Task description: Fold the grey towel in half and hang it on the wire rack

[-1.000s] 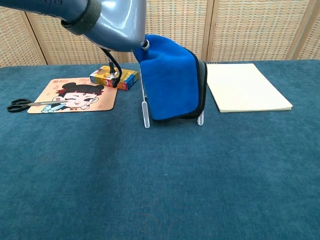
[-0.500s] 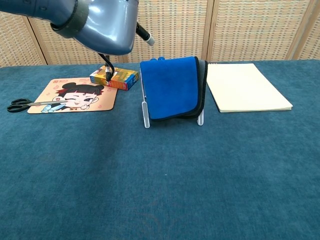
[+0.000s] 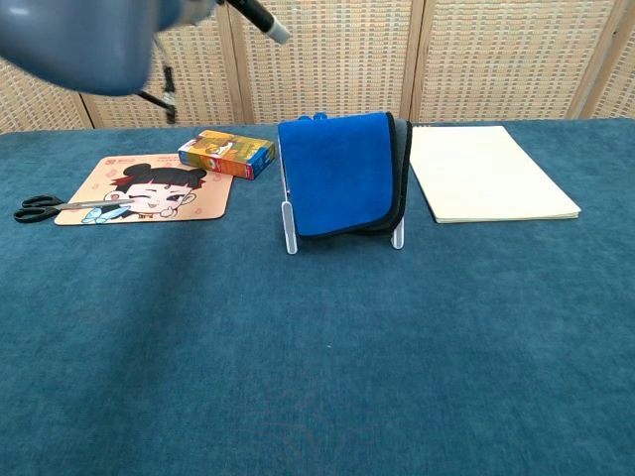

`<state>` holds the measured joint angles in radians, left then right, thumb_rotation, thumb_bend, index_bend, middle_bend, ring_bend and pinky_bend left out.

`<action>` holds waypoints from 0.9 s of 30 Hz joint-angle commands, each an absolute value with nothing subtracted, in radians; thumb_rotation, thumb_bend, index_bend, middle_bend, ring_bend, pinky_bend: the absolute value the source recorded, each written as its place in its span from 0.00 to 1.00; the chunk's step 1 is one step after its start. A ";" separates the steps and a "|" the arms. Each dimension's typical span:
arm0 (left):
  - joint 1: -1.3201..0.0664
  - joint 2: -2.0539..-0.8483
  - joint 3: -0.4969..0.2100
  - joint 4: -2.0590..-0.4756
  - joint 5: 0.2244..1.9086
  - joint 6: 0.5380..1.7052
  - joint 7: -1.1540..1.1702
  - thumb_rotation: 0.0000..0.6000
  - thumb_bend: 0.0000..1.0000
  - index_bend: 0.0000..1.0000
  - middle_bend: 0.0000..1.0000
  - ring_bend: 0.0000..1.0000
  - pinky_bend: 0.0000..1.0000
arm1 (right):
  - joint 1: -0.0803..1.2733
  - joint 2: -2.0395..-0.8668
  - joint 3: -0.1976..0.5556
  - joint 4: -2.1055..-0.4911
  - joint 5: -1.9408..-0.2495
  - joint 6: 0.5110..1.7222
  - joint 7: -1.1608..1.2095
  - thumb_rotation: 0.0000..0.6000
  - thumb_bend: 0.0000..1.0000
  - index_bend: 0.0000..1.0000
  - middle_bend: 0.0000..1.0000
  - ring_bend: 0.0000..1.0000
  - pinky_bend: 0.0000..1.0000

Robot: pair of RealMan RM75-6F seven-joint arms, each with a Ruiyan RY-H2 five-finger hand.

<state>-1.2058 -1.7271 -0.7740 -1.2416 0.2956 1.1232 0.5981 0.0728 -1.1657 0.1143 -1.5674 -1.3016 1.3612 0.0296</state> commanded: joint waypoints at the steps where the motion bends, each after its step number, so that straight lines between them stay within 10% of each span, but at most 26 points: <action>1: -0.921 -1.451 -0.623 -1.622 0.538 1.207 0.513 1.00 0.24 0.00 0.00 0.00 0.00 | 0.068 -1.159 0.105 -1.584 -1.332 1.379 0.033 1.00 0.00 0.00 0.00 0.00 0.00; 10: -0.587 -1.181 -0.441 -1.857 0.917 1.261 0.251 1.00 0.24 0.00 0.00 0.00 0.00 | 0.061 -1.148 0.090 -1.614 -1.387 1.413 0.038 1.00 0.00 0.00 0.00 0.00 0.00; 27: -0.172 -1.070 -0.060 -1.767 1.512 1.573 -0.081 1.00 0.24 0.00 0.00 0.00 0.00 | 0.034 -1.141 0.070 -1.677 -1.462 1.495 -0.008 1.00 0.00 0.00 0.00 0.00 0.00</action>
<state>-0.2456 -1.0720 -0.1326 -1.8067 1.4319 1.4924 -0.0598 0.0389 -1.1387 0.0691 -1.6720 -1.4638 1.4868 0.0024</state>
